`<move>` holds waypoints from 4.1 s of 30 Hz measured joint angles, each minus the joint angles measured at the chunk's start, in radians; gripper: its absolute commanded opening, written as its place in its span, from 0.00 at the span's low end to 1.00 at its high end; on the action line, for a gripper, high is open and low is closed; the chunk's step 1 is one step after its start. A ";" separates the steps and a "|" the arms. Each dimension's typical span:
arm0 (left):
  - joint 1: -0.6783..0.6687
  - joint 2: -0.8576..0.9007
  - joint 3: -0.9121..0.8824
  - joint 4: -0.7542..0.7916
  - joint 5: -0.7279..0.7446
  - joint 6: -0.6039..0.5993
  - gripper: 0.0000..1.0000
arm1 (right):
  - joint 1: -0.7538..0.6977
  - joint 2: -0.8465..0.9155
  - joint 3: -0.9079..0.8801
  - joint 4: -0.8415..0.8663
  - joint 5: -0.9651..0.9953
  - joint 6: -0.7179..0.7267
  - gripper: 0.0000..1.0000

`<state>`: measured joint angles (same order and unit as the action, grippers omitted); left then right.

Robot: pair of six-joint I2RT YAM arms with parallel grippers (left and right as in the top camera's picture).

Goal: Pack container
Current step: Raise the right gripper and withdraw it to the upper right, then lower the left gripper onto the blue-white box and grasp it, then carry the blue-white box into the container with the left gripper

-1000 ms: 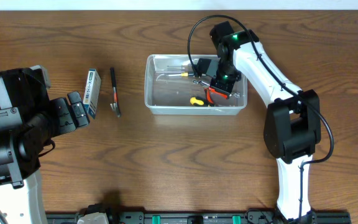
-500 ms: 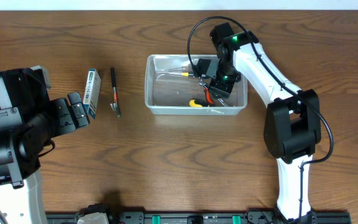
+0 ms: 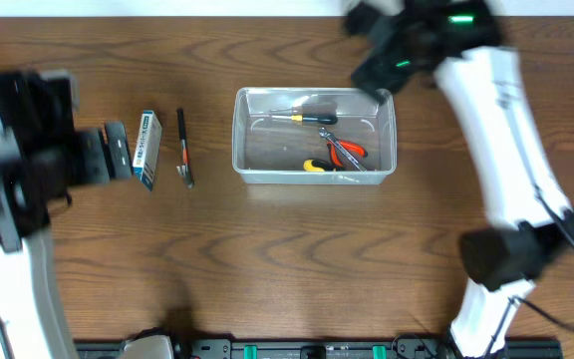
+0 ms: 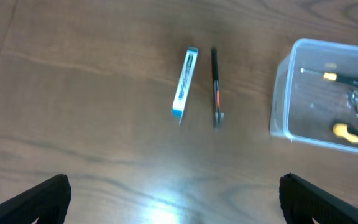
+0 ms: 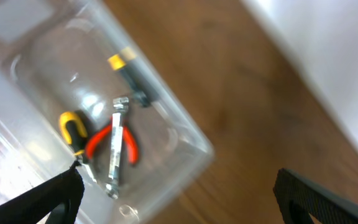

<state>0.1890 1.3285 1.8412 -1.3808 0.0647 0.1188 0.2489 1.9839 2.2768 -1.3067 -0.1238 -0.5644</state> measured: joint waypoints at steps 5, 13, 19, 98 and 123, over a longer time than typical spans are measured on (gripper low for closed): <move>0.000 0.212 0.118 0.002 0.000 0.083 0.98 | -0.171 -0.127 0.024 -0.043 0.007 0.068 0.99; 0.000 0.513 0.124 0.002 0.000 0.241 0.98 | -0.309 -0.112 0.022 -0.058 0.009 0.137 0.99; 0.000 0.650 0.124 0.004 0.000 0.280 0.98 | -0.318 -0.110 0.022 -0.056 0.007 0.146 0.99; 0.006 0.891 -0.184 0.487 -0.010 0.244 0.47 | -0.318 -0.109 0.022 -0.047 0.012 0.150 0.99; 0.006 0.879 -0.196 0.460 0.000 0.244 0.14 | -0.318 -0.109 0.022 -0.047 0.012 0.150 0.99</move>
<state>0.1947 2.2074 1.6455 -0.9203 0.0650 0.3626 -0.0689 1.8744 2.2986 -1.3533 -0.1116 -0.4149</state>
